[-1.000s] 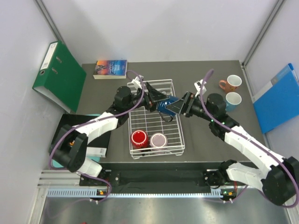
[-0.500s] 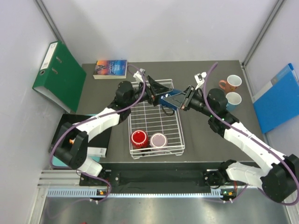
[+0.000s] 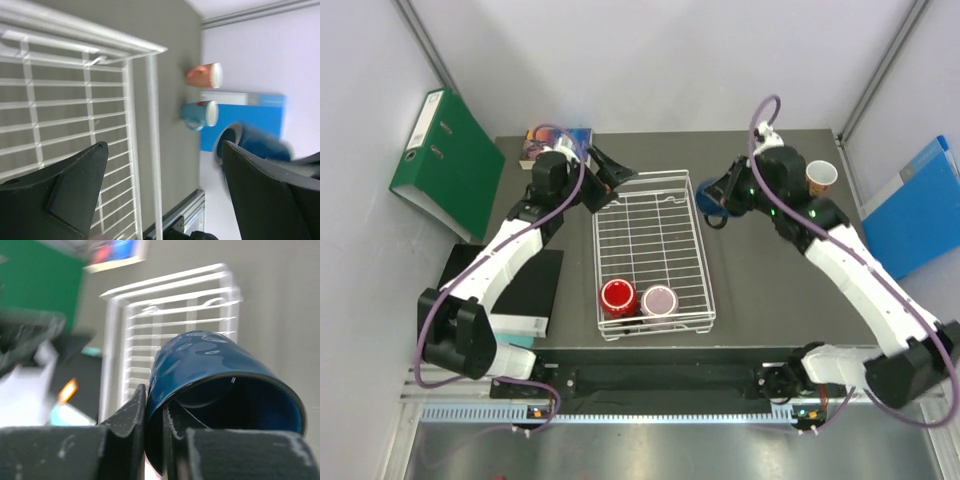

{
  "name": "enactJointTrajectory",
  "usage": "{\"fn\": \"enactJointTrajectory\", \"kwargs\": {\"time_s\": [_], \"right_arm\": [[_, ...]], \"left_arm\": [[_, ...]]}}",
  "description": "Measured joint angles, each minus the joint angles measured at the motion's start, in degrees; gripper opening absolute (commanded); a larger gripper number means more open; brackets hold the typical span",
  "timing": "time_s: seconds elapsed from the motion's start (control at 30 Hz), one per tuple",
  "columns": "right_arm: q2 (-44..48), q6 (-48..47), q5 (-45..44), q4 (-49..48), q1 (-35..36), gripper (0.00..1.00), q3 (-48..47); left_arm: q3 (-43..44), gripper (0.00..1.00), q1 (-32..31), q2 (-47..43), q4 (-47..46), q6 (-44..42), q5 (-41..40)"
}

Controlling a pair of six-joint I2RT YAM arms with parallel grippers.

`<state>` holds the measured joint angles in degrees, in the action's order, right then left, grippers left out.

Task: Unload the cups from the dish rack

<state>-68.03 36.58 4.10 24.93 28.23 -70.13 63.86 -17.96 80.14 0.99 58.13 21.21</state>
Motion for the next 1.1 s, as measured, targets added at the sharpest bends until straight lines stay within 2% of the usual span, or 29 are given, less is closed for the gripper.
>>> {"fn": "enactJointTrajectory", "kwargs": {"time_s": [0.13,0.17,0.37,0.47,0.7,1.1], "right_arm": [[-12.8,-0.5,-4.5,9.6,-4.2,0.00,-14.5],[-18.5,-0.9,-7.1,13.4,-5.2,0.00,-21.7],[-42.4,-2.4,-15.8,23.9,-8.1,0.00,-48.8],[-51.3,-2.6,-16.7,27.5,-9.3,0.00,-56.8],[-61.0,-3.1,-17.3,31.1,-12.1,0.00,-58.1],[-67.3,-3.6,-18.6,30.5,-13.0,0.00,-58.7]], "left_arm": [[0.0,0.99,-0.7,0.3,8.4,-0.1,-4.2],[0.0,0.99,-0.8,0.6,10.6,-0.1,-5.2],[0.0,0.97,-1.0,2.9,21.2,-0.3,-9.3],[0.0,0.97,-1.0,3.1,24.3,-0.5,-10.3],[0.0,0.97,-1.0,2.7,28.0,-2.8,-12.8],[0.0,0.96,-1.0,2.4,29.4,-4.3,-14.0]]}}
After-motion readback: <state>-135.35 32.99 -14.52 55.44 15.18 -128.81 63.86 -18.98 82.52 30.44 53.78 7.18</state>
